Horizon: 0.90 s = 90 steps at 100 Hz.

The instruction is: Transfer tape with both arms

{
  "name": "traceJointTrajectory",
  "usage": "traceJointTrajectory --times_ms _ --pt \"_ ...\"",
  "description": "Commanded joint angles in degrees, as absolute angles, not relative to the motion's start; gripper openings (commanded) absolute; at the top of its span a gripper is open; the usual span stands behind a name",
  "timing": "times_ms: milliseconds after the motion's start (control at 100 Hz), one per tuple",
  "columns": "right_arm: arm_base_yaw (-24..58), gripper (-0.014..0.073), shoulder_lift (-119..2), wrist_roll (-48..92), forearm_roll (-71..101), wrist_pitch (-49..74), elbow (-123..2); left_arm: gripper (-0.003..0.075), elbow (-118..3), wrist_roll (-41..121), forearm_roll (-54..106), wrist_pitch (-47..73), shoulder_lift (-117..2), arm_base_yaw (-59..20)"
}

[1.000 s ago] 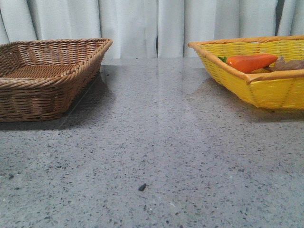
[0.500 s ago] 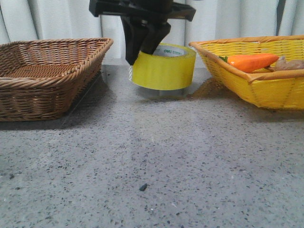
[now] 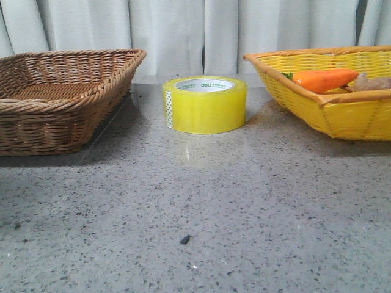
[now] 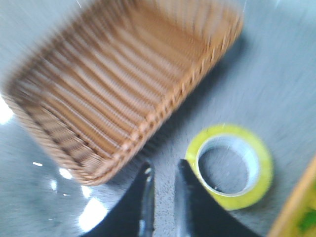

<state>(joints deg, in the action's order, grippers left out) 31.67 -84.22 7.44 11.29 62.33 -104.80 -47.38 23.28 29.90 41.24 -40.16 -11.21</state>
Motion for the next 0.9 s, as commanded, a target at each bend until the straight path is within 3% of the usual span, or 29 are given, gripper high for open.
traceJointTrajectory --times_ms 0,230,390,680,890 --pt "31.58 -0.0051 -72.89 8.64 11.66 58.69 -102.67 0.0387 -53.75 27.28 35.07 38.63 -46.17 -13.08" --pt "31.47 -0.0051 -48.50 8.03 5.34 43.34 -78.59 0.0387 -70.24 29.81 35.90 38.73 -65.53 -24.04" --pt "31.47 -0.0046 -35.71 -3.77 0.77 35.70 -65.46 0.0387 -83.74 29.69 35.24 42.34 -81.57 -30.00" --pt "31.47 -0.0046 -30.51 -6.02 -1.19 42.74 -65.15 0.0387 -111.95 13.36 21.45 59.19 -107.37 -32.14" --pt "31.47 -0.0047 -30.72 -6.02 -1.40 45.71 -65.37 0.0394 -121.67 6.60 12.55 65.74 -114.41 -33.13"
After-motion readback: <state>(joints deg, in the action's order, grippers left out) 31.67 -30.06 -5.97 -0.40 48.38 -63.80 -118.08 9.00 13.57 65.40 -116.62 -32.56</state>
